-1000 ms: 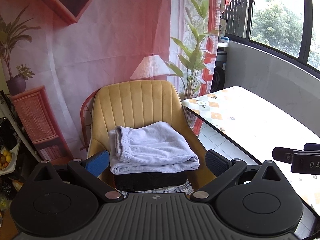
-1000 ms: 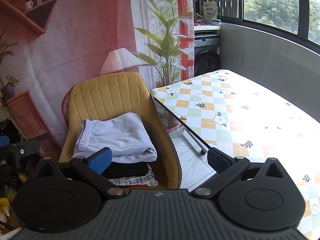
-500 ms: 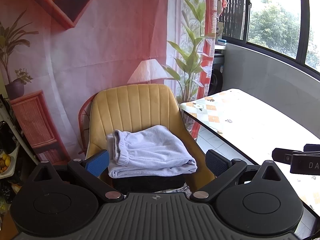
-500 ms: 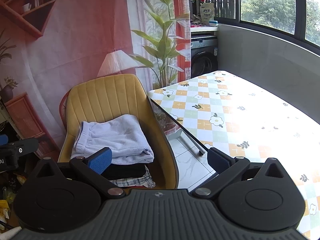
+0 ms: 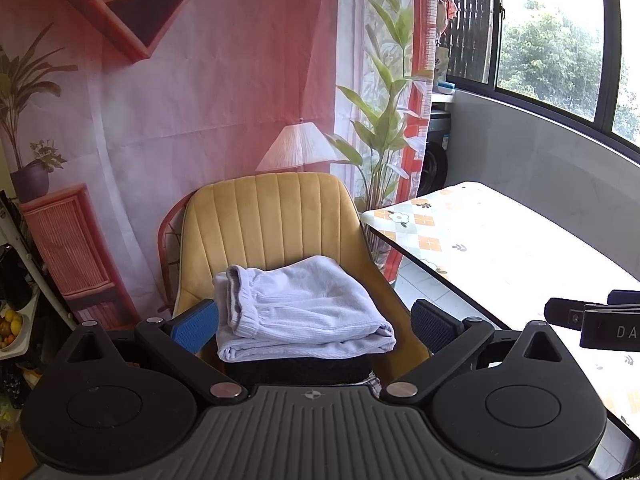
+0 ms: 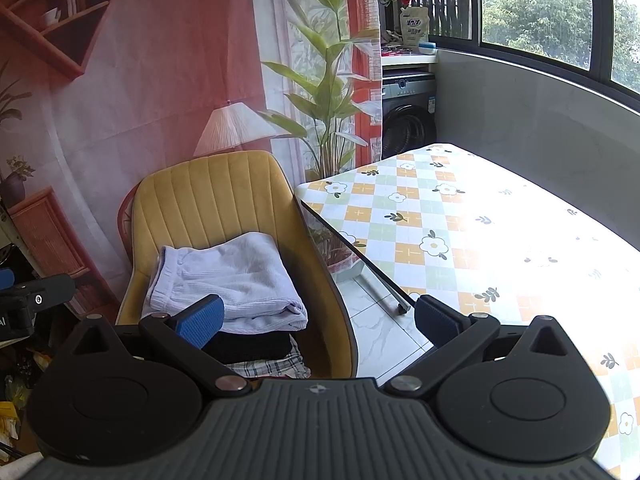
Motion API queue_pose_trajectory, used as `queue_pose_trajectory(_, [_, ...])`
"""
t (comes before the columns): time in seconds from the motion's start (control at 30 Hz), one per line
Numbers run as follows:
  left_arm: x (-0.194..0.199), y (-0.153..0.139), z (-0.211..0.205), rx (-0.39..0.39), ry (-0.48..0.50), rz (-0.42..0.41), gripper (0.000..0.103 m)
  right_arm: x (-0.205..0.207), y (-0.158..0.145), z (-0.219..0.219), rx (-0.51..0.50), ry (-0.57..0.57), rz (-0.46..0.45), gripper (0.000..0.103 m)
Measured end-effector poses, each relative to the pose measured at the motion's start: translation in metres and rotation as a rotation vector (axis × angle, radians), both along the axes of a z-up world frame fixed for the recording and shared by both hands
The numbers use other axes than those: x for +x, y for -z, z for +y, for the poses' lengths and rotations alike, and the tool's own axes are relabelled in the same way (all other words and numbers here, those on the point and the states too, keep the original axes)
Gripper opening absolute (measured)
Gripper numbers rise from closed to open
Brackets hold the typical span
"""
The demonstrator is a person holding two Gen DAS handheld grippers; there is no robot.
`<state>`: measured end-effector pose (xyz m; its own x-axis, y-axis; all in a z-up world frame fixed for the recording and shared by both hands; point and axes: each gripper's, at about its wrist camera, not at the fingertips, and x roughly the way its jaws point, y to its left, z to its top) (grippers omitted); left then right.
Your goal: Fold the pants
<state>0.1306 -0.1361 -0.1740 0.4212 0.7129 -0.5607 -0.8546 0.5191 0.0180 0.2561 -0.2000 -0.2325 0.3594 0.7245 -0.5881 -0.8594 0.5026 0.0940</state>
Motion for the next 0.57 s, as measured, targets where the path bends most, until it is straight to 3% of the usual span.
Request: queue_pose_trajectory(0.57, [0.0058, -0.0009, 0.0055, -0.002, 0.004, -0.001, 0.103, 0.0093, -0.0036, 0.0037, -0.004, 0.008, 0.005, 0.103])
